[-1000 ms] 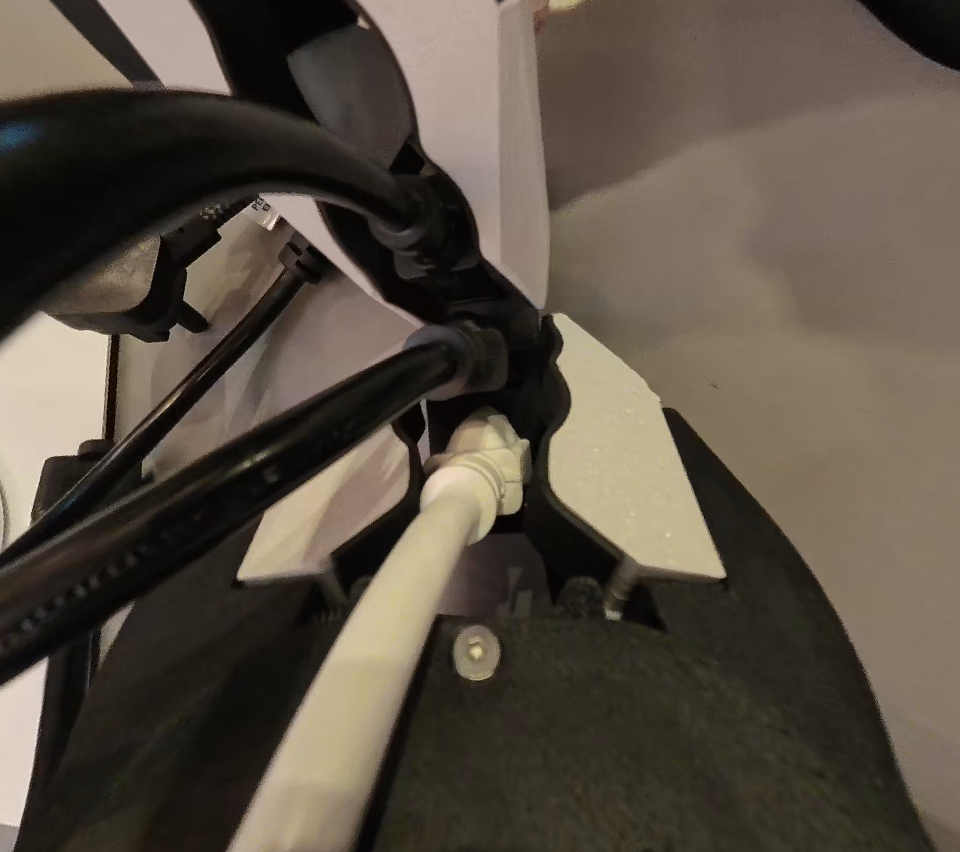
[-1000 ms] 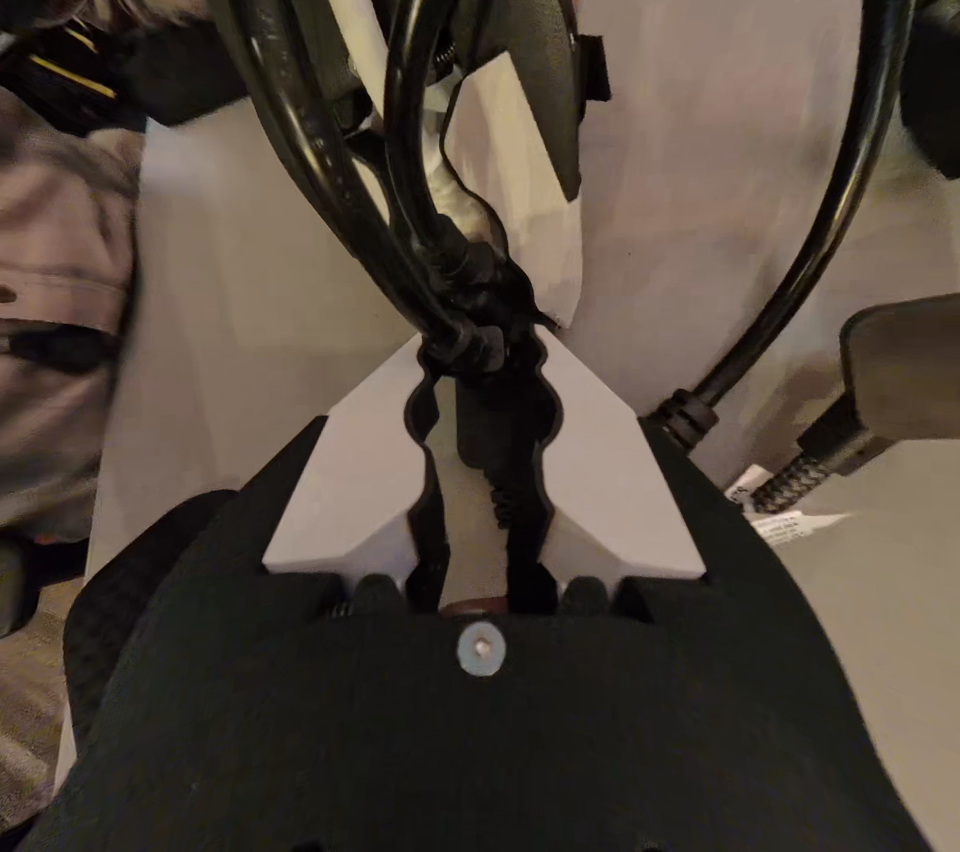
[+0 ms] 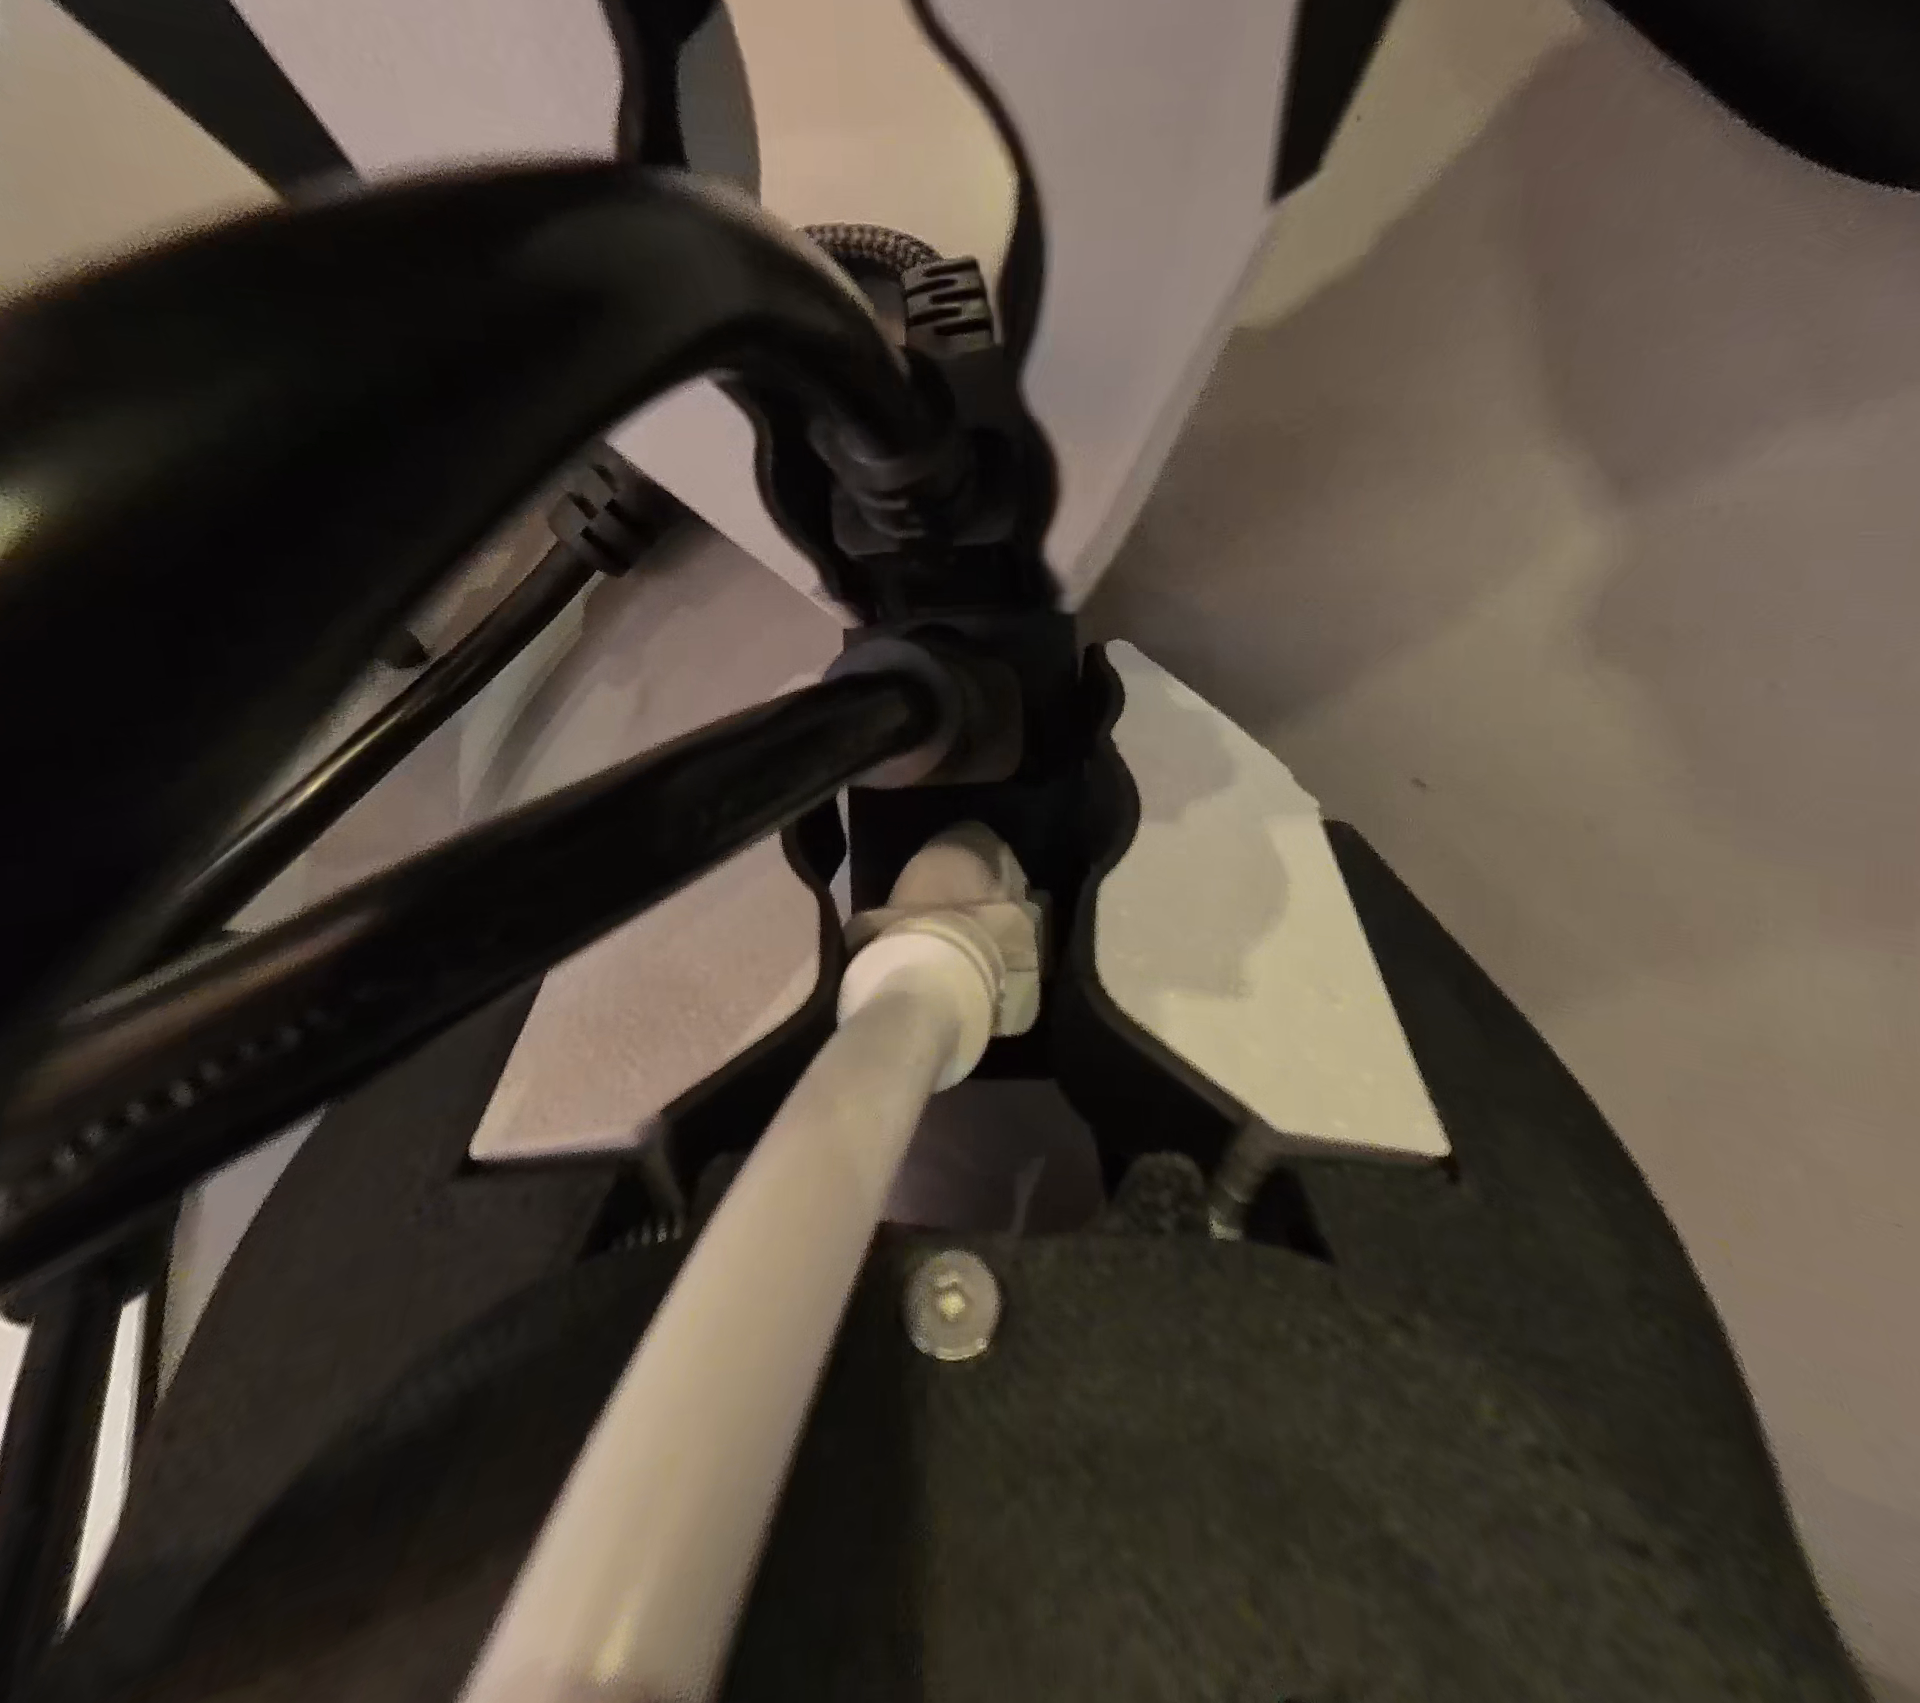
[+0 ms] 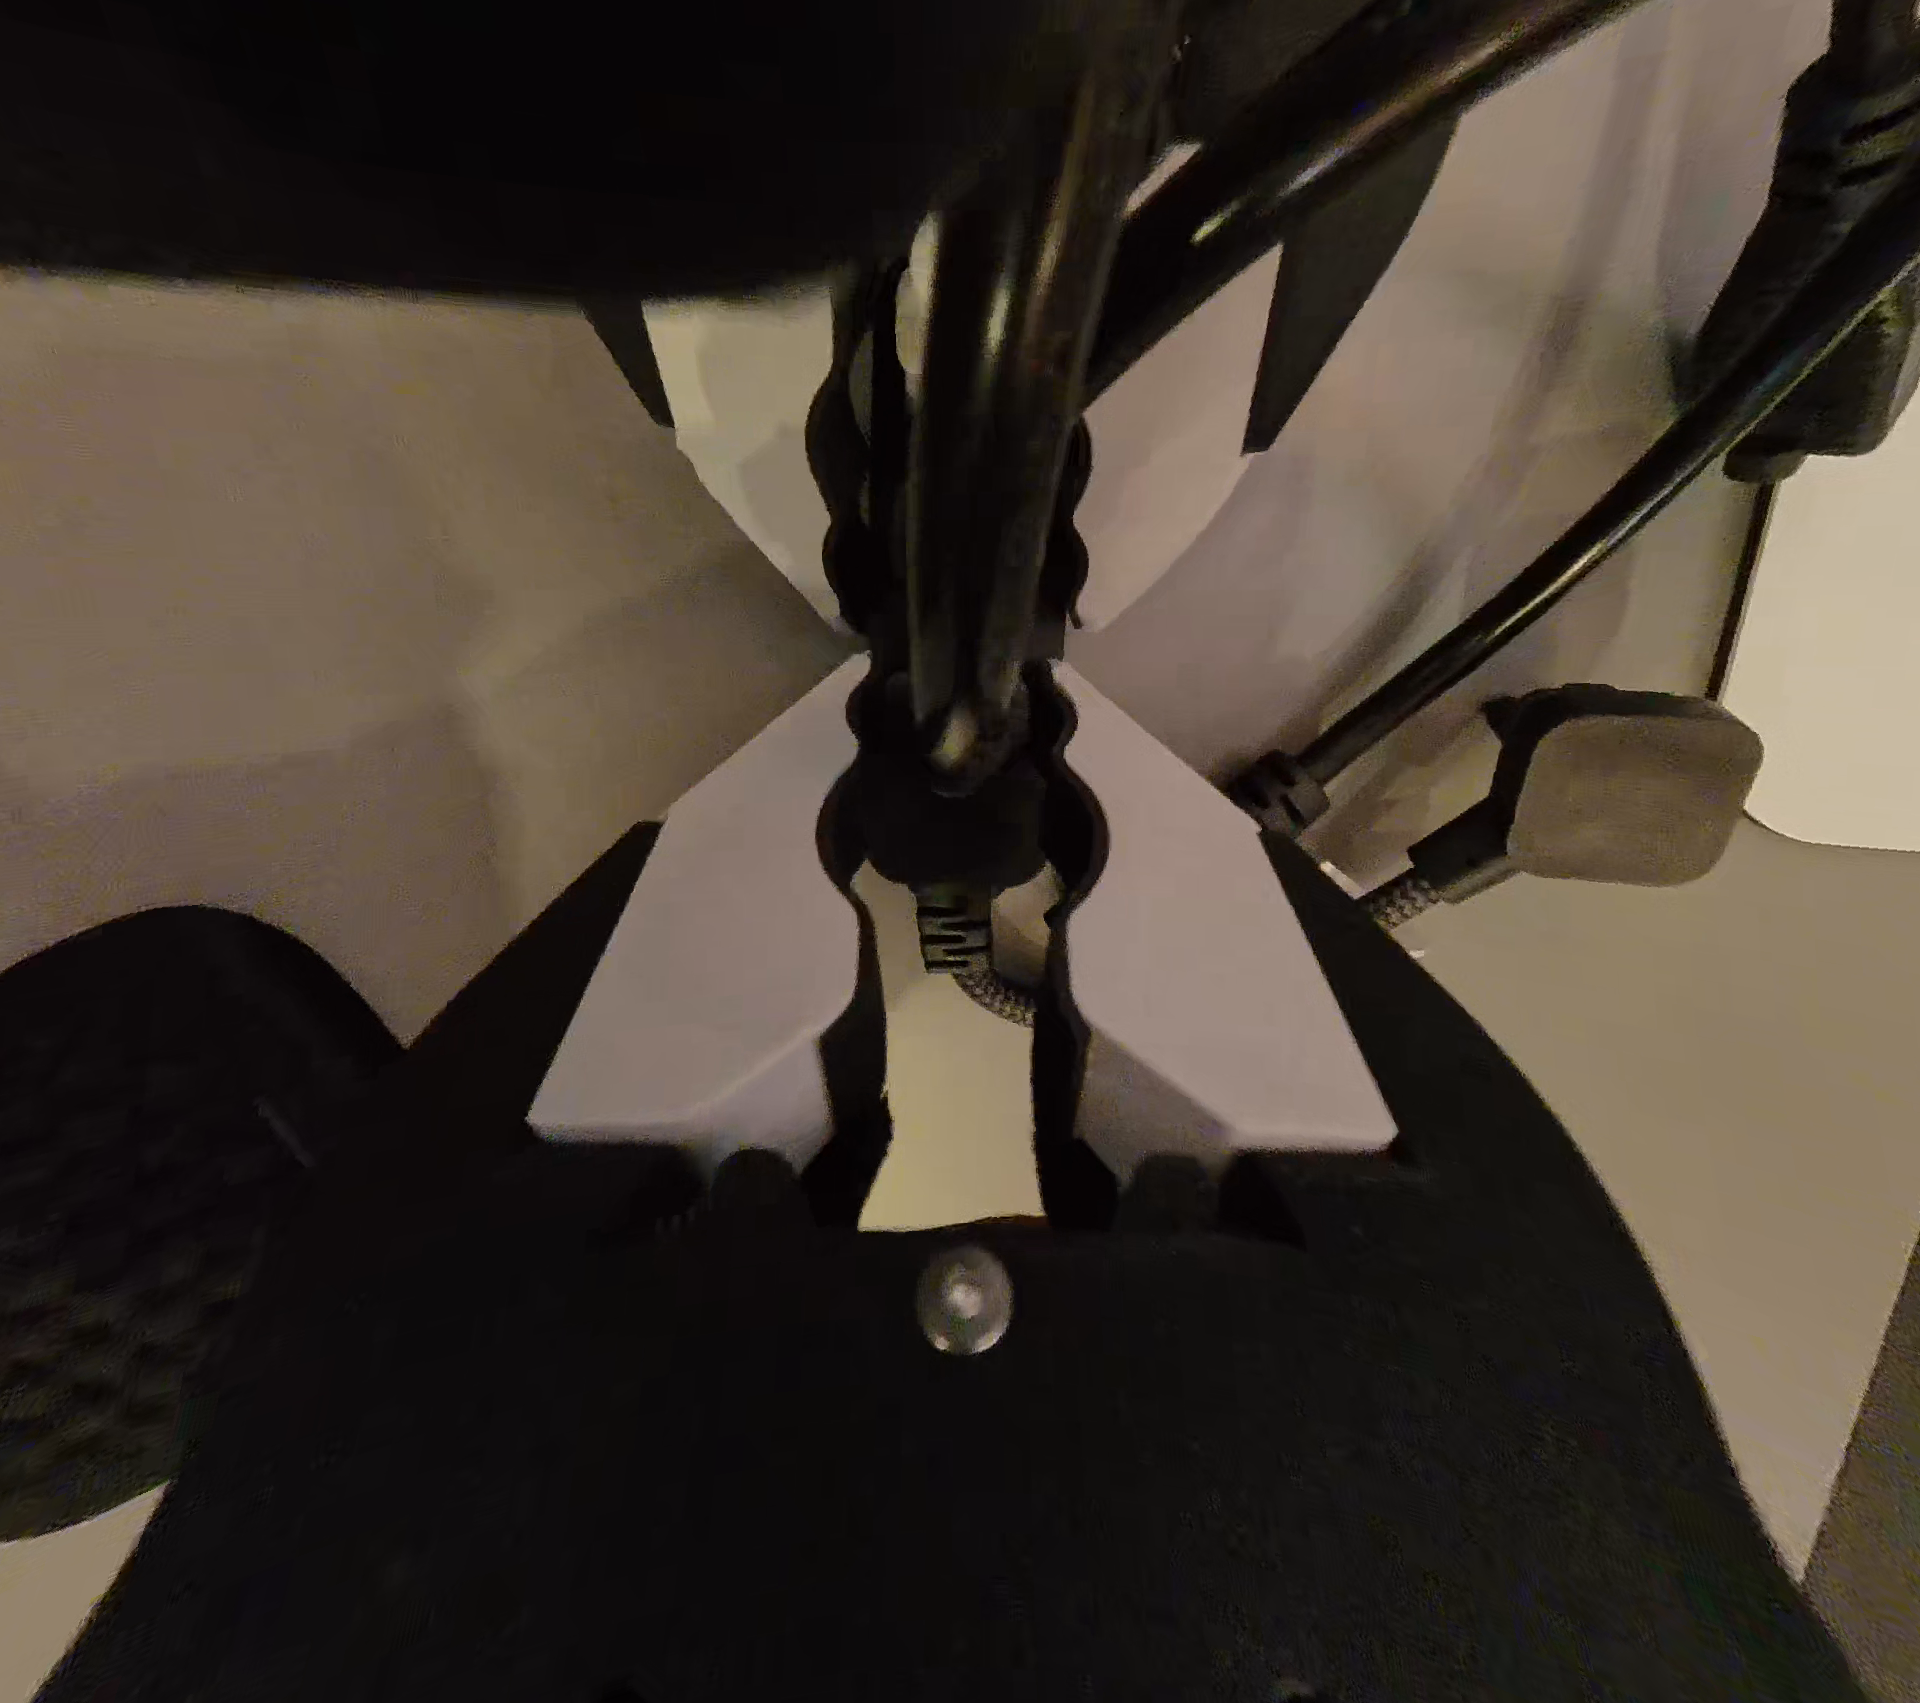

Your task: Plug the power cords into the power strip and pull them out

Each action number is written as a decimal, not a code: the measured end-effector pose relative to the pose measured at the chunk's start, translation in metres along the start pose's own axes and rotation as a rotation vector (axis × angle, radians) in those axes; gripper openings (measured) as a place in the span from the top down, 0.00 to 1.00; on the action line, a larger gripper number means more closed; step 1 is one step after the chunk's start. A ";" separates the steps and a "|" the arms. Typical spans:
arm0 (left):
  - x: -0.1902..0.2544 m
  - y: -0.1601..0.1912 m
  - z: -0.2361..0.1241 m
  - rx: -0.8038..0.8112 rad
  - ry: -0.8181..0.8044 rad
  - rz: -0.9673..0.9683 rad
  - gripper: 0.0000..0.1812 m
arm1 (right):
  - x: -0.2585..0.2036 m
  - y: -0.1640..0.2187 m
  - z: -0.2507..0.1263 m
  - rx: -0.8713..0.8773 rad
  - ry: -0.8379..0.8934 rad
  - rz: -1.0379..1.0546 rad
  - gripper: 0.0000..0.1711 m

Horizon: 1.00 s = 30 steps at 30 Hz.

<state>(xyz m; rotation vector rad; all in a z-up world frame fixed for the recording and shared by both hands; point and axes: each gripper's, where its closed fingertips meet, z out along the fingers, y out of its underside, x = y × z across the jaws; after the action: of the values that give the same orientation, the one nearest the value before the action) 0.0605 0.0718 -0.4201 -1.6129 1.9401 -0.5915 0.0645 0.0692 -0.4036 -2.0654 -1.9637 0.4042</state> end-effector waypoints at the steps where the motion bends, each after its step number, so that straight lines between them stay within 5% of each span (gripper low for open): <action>1: 0.000 0.000 0.000 0.002 -0.001 0.002 0.75 | 0.001 0.000 0.000 0.000 0.006 0.003 0.87; 12: 0.000 0.000 0.000 0.001 -0.009 0.030 0.73 | -0.002 -0.001 -0.001 -0.032 0.129 -0.145 0.88; 20: -0.001 0.000 0.000 0.006 0.007 -0.018 0.72 | 0.003 -0.003 -0.004 0.194 -0.161 0.224 0.86; 26: 0.000 0.000 0.001 -0.003 -0.001 0.032 0.72 | -0.001 -0.001 -0.003 -0.025 0.173 -0.129 0.87; 30: 0.001 0.000 0.001 -0.011 -0.017 0.058 0.73 | -0.001 -0.001 -0.004 -0.018 0.219 -0.173 0.87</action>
<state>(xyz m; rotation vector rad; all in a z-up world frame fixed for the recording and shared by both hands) 0.0609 0.0706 -0.4204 -1.5580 1.9737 -0.5437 0.0652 0.0684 -0.3991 -1.8427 -1.9965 0.1191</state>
